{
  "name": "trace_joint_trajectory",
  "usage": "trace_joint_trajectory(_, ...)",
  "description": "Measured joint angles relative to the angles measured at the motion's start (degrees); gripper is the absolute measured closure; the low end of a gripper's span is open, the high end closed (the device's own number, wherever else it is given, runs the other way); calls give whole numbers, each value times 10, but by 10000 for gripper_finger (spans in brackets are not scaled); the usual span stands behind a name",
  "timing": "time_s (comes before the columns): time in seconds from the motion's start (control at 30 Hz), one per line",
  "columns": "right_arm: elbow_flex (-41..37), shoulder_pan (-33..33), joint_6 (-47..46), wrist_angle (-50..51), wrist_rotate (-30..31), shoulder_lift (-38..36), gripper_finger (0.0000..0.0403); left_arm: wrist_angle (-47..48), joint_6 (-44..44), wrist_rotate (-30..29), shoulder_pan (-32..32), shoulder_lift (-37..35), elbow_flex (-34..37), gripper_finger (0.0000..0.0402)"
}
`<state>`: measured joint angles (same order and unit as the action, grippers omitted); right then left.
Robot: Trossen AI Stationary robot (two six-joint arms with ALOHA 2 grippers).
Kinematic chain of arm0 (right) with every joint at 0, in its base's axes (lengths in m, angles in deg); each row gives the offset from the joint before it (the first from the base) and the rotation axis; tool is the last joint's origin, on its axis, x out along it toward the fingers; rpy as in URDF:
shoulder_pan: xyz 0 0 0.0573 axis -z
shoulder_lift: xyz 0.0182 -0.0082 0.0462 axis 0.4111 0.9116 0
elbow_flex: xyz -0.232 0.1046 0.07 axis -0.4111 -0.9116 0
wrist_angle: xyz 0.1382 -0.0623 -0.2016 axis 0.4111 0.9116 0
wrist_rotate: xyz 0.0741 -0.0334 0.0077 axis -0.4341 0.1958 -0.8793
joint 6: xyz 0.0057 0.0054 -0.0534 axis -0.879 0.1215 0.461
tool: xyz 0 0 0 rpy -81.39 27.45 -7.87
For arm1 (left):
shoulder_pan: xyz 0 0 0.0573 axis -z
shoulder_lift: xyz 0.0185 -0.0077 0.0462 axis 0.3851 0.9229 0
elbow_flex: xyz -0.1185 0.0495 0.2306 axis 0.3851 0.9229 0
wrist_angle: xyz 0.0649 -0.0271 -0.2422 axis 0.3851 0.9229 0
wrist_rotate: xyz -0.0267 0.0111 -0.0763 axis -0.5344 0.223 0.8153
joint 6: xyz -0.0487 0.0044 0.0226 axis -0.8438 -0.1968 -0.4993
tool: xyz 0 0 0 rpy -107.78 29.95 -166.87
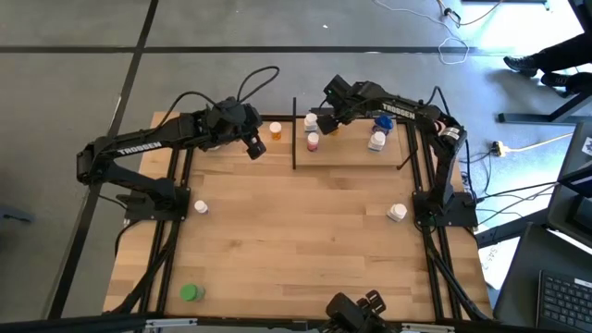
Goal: Pick and place medicine bottles onto shelf by color
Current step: Put the orange medicine bottle on the shelf, then put the white medicine bottle on the shelf
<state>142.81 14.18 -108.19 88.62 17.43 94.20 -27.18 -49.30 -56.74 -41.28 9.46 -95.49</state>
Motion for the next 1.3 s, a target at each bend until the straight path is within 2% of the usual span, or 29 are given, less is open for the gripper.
trace_joint_trajectory(0.37,0,-8,20,-2,6,-50,159,0,0,0,0,0,0,401)
trace_joint_trajectory(0.6,0,-55,101,-2,4,-94,159,6,2,0,0,0,0,401)
trace_joint_trajectory(0.77,0,-96,197,12,-5,-126,159,36,1,0,0,0,0,401)
trace_joint_trajectory(0.97,0,-123,255,49,-81,-163,159,87,-5,0,0,0,0,401)
trace_joint_trajectory(1.13,0,-133,272,49,-158,-186,159,137,-14,0,0,0,0,401)
trace_joint_trajectory(1.3,0,-134,270,45,-201,-195,159,203,-40,7,0,0,0,401)
